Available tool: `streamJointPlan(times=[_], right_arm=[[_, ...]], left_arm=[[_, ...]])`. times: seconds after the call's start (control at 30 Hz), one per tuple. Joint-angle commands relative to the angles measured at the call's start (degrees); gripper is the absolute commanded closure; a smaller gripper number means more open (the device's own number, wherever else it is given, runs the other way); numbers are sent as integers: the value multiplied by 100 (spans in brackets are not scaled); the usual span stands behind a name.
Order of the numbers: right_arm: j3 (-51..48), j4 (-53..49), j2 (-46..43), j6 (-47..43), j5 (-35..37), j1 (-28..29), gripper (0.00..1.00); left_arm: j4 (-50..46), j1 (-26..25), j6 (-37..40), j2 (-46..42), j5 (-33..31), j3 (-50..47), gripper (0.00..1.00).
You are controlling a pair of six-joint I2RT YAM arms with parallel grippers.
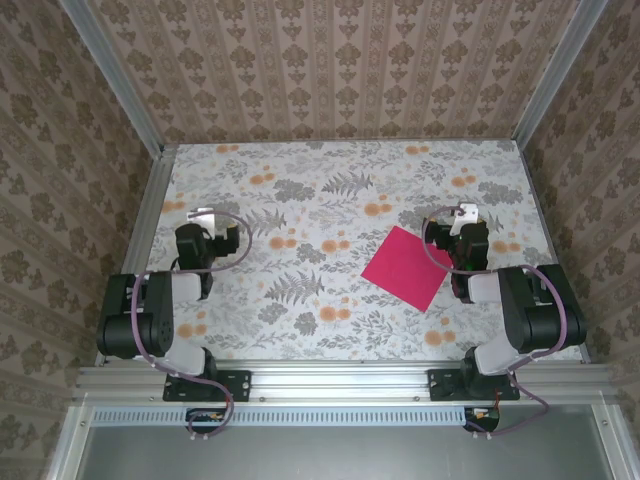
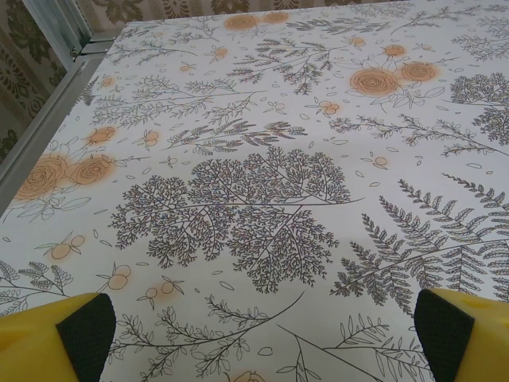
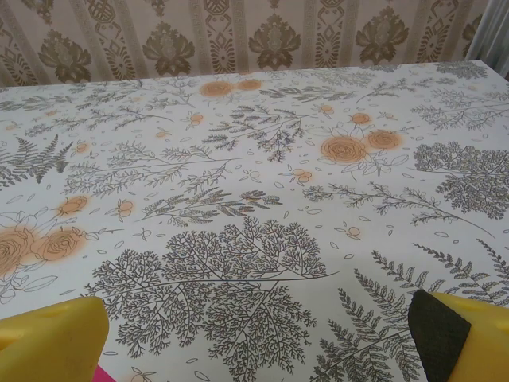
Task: Fold a paper plane with a square sheet of paper (pick it up from the middle)
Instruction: Rotate the square sheet of paper at the center of the table.
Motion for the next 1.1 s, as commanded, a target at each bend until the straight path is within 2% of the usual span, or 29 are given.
streamJointPlan(times=[0.0,0.3,0.4,0.87,0.93,1.03,1.07], right_arm=[[-45,188,60,64,-115,-17,0],[-51,188,52,63,-113,-17,0],[84,-53,62,-132,-605,-10,0],[33,25,52,-114,-565,-8,0],[-39,150,22,-188,-706,-1,0],[-186,96,-394,-89,-377,16,0],[-208,-5,-568,-62,-246,25,0]], left_arm=[[130,20,99,41,25,56,0],[130,20,100,42,25,56,0],[130,29,101,40,33,51,0],[152,31,105,32,35,33,0],[-421,31,80,-161,14,299,0],[-2285,29,-21,-561,-155,1178,0],[-2557,29,-31,-626,-175,1333,0]])
